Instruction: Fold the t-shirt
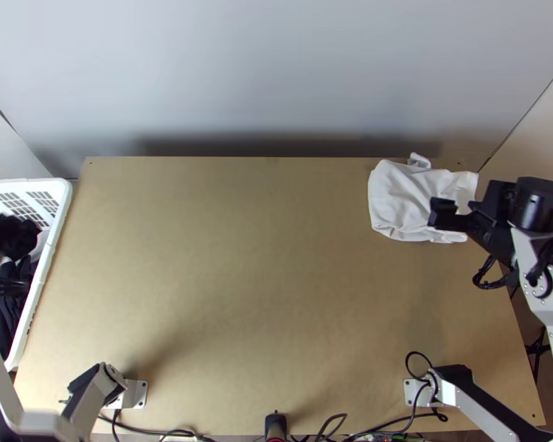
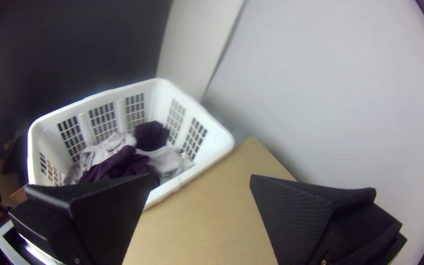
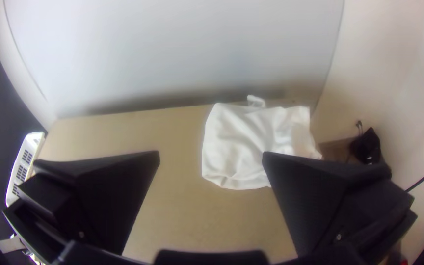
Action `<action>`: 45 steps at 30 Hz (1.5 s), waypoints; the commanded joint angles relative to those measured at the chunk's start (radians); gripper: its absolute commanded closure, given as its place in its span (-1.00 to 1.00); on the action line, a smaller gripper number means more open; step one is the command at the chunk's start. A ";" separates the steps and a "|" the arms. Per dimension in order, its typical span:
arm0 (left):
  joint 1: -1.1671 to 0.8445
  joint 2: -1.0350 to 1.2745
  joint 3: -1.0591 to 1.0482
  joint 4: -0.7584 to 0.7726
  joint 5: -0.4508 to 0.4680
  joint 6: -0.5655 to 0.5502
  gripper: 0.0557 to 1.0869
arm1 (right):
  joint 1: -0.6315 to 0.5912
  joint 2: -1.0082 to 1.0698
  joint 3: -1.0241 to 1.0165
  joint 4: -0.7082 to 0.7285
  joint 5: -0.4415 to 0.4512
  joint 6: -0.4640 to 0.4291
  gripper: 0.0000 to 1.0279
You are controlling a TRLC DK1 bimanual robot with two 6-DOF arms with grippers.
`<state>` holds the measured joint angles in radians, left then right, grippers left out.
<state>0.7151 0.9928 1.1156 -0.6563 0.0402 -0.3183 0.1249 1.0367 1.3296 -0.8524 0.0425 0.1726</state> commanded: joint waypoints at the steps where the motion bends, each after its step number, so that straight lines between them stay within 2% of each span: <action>1: 0.308 0.218 0.000 0.113 -0.006 0.021 -0.89 | 0.015 0.037 0.022 -0.059 -0.089 -0.085 -0.90; 3: 0.374 0.273 -0.026 0.239 -0.006 0.039 -0.89 | 0.028 0.042 0.020 -0.080 -0.099 -0.093 -0.90; 5: 0.426 0.356 -0.028 0.302 -0.006 0.054 -0.89 | 0.041 0.039 0.016 -0.097 -0.104 -0.094 -0.90; 9: 0.483 0.549 0.009 0.308 -0.042 0.081 -0.89 | 0.061 0.025 0.014 -0.157 -0.127 -0.131 -0.90; 14: 0.508 0.699 0.007 0.308 -0.091 0.127 -0.89 | 0.062 0.017 0.022 -0.241 -0.233 -0.159 -0.90; 20: 0.494 0.810 -0.057 0.391 -0.060 0.180 -0.89 | 0.053 0.005 0.003 -0.241 -0.259 -0.156 -0.90; 22: 0.488 0.873 -0.050 0.408 -0.031 0.208 -0.89 | 0.053 0.002 0.006 -0.243 -0.263 -0.156 -0.90; 33: 0.402 1.035 -0.023 0.575 -0.016 0.234 -0.89 | 0.053 -0.037 -0.003 -0.281 -0.271 -0.185 -0.90; 45: 0.346 1.143 0.061 0.643 0.003 0.203 -0.89 | 0.047 -0.076 -0.017 -0.290 -0.270 -0.237 -0.90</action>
<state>1.0840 2.0598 1.1328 -0.0418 0.0376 -0.0967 0.1795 0.9794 1.3209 -1.1366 -0.2283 -0.0414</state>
